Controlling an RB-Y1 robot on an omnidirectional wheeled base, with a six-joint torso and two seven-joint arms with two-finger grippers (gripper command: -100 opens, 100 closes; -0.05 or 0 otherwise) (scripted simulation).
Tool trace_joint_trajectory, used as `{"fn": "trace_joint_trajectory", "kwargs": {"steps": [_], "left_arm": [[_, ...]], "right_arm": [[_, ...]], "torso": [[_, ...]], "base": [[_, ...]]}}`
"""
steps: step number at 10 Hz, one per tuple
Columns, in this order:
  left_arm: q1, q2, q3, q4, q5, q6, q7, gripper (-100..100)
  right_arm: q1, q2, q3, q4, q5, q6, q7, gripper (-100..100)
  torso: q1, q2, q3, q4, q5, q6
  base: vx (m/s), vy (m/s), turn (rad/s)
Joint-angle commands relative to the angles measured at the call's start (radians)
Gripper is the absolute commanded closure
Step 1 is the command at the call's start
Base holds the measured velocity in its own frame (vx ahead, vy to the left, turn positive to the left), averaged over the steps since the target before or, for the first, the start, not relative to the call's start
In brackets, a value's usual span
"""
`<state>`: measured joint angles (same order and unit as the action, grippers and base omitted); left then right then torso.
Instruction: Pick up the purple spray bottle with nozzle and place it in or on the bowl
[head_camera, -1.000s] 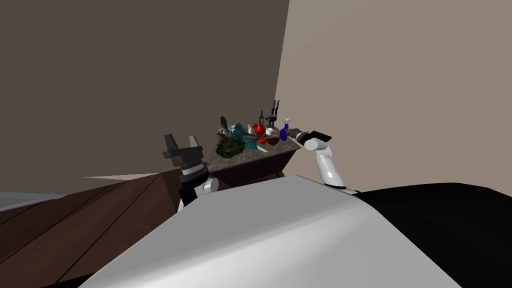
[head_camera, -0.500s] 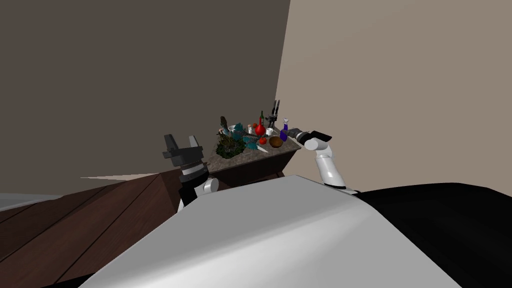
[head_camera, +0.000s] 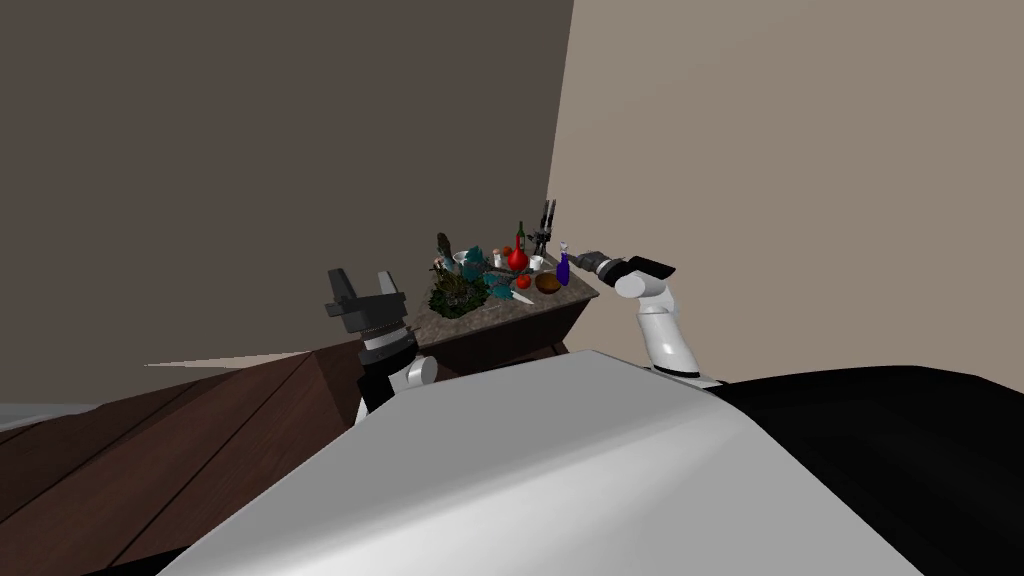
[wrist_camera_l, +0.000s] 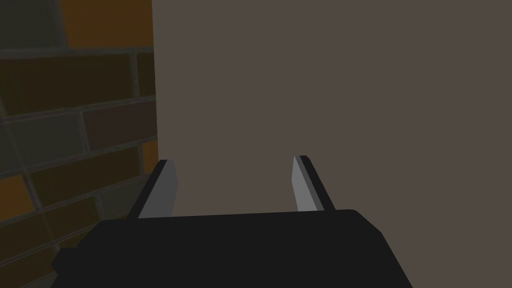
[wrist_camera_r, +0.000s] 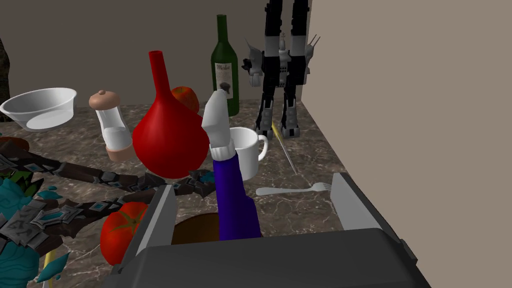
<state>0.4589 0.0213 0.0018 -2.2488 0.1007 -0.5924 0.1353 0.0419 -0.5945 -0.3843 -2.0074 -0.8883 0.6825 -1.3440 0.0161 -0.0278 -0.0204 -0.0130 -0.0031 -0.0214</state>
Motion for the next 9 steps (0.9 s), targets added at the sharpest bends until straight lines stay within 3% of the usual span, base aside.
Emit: {"fn": "trace_joint_trajectory", "kwargs": {"steps": [1,6,7,8,9], "left_arm": [[0.000,0.000,0.000,0.000,0.000,0.000,0.000,0],[0.000,0.000,0.000,0.000,0.000,0.000,0.000,0],[0.000,0.000,0.000,0.000,0.000,0.000,0.000,0],[0.000,0.000,0.000,0.000,0.000,0.000,0.000,0],[0.000,0.000,0.000,0.000,0.000,0.000,0.000,0]], "right_arm": [[0.007,-0.019,-0.020,-0.031,-0.016,0.018,-0.025,-100],[0.012,-0.070,-0.071,-0.116,-0.045,0.070,-0.097,-100],[0.014,-0.061,-0.064,-0.107,-0.040,0.061,-0.085,-100],[0.014,-0.062,-0.065,-0.110,-0.039,0.064,-0.090,0],[0.014,-0.062,-0.065,-0.110,-0.039,0.064,-0.089,0]], "torso": [[0.000,0.000,0.000,0.000,0.000,0.000],[0.000,0.000,0.000,0.000,0.000,0.000],[0.000,0.000,0.000,0.000,0.000,0.000],[0.000,0.000,0.000,0.000,0.000,0.000],[0.000,-0.001,0.000,0.000,0.000,0.000]], "base": [[-0.004,-0.005,-0.054],[-0.003,-0.004,-0.063],[0.000,0.000,0.000],[0.000,0.000,0.000],[0.000,0.000,0.000]]}}
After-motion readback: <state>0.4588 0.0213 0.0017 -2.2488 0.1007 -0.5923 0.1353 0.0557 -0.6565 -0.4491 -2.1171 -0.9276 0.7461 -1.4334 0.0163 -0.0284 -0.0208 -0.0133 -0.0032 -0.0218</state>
